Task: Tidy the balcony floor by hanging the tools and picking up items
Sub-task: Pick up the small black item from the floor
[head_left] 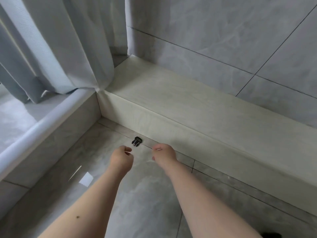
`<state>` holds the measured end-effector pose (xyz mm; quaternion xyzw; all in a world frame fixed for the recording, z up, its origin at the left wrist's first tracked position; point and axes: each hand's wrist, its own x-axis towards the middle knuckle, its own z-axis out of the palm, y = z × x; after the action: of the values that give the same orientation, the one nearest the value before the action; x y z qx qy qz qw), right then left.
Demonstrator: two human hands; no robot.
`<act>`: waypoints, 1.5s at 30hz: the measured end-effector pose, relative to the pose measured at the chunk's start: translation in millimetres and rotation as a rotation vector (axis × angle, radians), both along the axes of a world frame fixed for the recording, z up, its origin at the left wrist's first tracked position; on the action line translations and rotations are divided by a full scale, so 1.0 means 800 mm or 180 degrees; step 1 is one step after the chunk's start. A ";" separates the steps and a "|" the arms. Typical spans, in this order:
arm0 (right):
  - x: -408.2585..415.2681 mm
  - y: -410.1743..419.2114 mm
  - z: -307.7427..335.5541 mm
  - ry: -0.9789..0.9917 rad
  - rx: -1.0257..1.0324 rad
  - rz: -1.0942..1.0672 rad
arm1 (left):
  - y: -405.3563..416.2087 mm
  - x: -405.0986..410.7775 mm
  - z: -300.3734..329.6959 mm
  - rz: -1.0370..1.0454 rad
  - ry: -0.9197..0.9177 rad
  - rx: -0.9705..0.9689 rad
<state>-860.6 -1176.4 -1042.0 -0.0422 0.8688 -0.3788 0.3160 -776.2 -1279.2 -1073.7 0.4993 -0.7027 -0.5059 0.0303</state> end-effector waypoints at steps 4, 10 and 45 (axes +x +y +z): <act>-0.023 -0.015 -0.056 0.0001 0.0015 0.0169 | -0.021 -0.027 -0.048 -0.0020 0.0117 0.0045; -0.045 -0.038 -0.093 0.0033 0.0190 0.0440 | -0.039 -0.061 -0.084 0.0025 0.0239 0.0051; -0.061 -0.010 -0.083 0.0351 0.0389 0.1013 | 0.006 -0.083 -0.082 -0.0187 0.0548 0.0131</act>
<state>-909.3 -1184.8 -1108.7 -0.1806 0.8886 -0.2676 0.3259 -842.4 -1274.7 -1139.0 0.4337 -0.7013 -0.5620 0.0655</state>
